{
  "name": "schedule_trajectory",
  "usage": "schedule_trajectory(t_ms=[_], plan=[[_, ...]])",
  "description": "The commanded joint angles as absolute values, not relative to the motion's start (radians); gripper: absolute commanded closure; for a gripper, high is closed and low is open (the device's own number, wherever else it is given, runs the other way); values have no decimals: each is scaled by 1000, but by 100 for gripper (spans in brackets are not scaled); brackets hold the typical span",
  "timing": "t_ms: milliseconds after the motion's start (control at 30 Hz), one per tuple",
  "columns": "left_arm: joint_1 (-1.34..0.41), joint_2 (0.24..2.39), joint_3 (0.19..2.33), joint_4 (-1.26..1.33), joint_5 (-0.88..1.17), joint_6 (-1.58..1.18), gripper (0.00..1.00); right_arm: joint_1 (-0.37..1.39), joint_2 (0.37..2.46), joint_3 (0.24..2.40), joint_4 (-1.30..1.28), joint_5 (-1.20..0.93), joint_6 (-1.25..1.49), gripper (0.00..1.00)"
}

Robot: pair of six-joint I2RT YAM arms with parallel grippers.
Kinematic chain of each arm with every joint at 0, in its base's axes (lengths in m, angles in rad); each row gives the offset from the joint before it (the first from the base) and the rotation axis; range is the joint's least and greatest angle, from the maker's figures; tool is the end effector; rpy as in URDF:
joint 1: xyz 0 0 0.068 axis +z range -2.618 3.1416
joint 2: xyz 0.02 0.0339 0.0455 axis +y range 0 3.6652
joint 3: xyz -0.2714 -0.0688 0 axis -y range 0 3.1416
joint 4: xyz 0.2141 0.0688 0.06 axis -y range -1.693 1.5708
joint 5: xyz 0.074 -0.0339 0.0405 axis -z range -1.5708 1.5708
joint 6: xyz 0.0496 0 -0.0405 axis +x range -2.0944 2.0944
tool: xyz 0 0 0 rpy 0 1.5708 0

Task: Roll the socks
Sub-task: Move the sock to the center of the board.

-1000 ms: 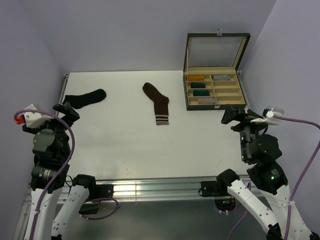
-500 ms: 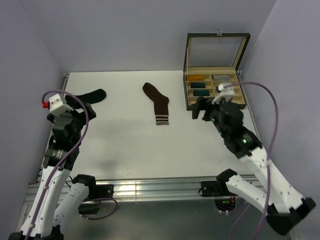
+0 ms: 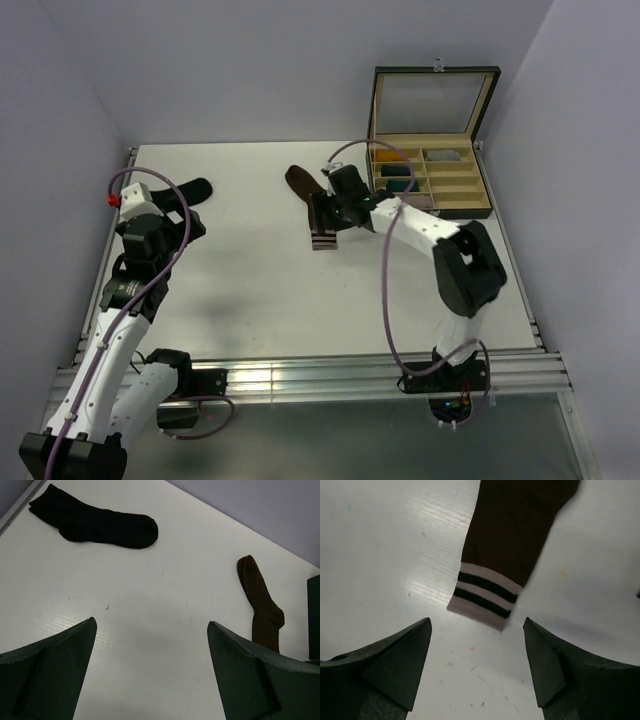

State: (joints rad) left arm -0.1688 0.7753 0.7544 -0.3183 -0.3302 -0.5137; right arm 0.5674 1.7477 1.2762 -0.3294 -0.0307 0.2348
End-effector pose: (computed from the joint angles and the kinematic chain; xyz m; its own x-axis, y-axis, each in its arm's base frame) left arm 0.1560 -0.0103 0.3187 -0.2157 -0.4348 -0.8743 -0.2853 0.8844 -0.3694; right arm 0.3127 0.2011 0.2481 -0.7180 -0.1819 -0.6718 -0.3991 0.8984 0.1834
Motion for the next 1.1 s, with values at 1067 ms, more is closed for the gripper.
schedule_trajectory(t_ms=[1067], plan=[[-167,733,741,-270,-298,-497,3,904,1841,1434,-416,107,206,25]])
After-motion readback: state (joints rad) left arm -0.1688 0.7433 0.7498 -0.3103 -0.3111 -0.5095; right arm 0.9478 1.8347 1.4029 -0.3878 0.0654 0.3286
